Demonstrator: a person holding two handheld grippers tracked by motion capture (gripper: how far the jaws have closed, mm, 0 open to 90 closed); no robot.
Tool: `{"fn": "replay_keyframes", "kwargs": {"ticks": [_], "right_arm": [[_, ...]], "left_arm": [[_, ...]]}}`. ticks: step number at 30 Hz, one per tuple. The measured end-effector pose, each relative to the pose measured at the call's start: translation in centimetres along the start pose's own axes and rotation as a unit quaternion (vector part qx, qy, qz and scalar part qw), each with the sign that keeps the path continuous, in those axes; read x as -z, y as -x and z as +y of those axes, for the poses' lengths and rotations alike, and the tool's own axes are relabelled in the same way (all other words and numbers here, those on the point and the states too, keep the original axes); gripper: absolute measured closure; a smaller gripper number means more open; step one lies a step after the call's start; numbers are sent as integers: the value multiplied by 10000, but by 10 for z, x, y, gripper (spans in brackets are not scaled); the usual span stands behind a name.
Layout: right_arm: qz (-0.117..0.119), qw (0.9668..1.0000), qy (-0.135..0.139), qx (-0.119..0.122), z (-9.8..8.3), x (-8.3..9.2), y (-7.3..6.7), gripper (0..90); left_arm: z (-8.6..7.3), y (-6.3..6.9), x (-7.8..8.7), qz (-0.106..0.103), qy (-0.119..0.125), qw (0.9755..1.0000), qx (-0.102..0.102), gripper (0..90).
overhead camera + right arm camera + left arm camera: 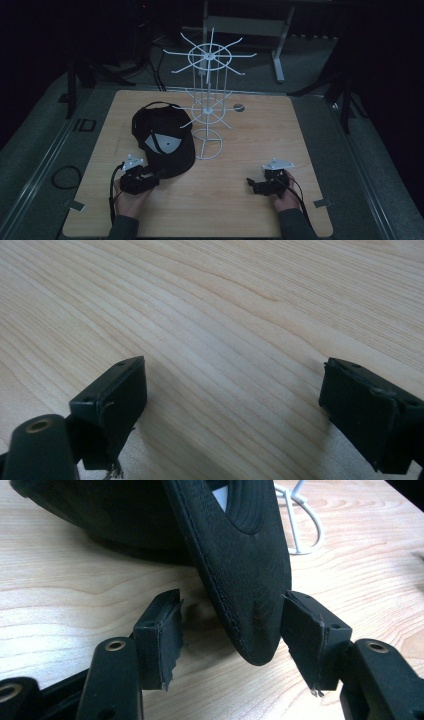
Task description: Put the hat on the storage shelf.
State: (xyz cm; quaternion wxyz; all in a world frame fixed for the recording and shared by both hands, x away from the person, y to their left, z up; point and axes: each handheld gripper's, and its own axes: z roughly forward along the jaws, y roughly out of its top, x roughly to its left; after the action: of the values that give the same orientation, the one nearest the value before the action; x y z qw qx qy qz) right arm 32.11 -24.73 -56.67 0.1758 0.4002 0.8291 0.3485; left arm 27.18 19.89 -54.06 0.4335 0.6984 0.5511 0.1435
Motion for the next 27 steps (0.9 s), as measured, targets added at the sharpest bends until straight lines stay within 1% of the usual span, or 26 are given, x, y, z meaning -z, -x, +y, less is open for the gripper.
{"fn": "replay_keyframes", "kwargs": {"ticks": [9,11,14,19,24,25,27], "right_arm": [[0,10000,0,0,0,0,0,117],[0,10000,0,-1,0,0,0,117],[0,10000,0,0,0,0,0,117],[0,10000,0,-1,0,0,0,117],[0,10000,-1,-1,0,0,0,117],[0,10000,0,0,0,0,0,117],[0,10000,0,-2,0,0,0,117]], "left_arm": [[-1,2,-10,-17,-85,10000,-46,431],[-1,2,-11,-12,-70,10000,-37,440],[0,1,-16,-79,-43,10000,21,446],[-1,2,-23,-85,-114,9999,-12,455],[0,2,-27,-134,-140,9998,51,466],[1,2,-28,-157,-103,9998,110,475],[2,2,-28,-170,-118,9997,109,481]]}}
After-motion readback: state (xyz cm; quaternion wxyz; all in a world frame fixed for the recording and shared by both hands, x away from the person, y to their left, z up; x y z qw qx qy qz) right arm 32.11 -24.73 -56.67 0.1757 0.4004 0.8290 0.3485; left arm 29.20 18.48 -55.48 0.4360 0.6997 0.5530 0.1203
